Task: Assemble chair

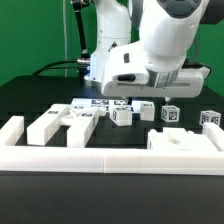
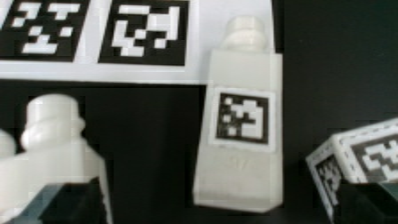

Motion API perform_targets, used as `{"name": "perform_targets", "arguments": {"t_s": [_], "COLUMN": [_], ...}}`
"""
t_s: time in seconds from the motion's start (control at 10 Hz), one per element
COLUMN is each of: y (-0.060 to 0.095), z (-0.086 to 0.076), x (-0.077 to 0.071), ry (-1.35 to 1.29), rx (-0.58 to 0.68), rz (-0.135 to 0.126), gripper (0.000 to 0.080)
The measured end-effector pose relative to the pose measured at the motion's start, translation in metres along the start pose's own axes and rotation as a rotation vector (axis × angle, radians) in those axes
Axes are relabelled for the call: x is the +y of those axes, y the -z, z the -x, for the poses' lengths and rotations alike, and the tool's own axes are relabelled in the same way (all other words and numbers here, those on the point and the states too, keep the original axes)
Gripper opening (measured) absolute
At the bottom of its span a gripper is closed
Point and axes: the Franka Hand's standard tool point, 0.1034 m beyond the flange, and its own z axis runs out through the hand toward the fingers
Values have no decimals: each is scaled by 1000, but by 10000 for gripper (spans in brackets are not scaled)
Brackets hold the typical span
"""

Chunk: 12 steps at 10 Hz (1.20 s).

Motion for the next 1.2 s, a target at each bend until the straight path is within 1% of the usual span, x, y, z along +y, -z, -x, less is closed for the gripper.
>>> {"name": "perform_targets", "arguments": {"t_s": [0.4,0.5,0.6,1.2], "y": [-2,-6,-6,-14], "z": [0,5,1,1], "x": [1,1,1,-1], "ry": [-2,-4,-3,3], "rx": [-18,-67,-73,-74], "rz": [-1,-1,0,3], "gripper": [649,649,649,649]}}
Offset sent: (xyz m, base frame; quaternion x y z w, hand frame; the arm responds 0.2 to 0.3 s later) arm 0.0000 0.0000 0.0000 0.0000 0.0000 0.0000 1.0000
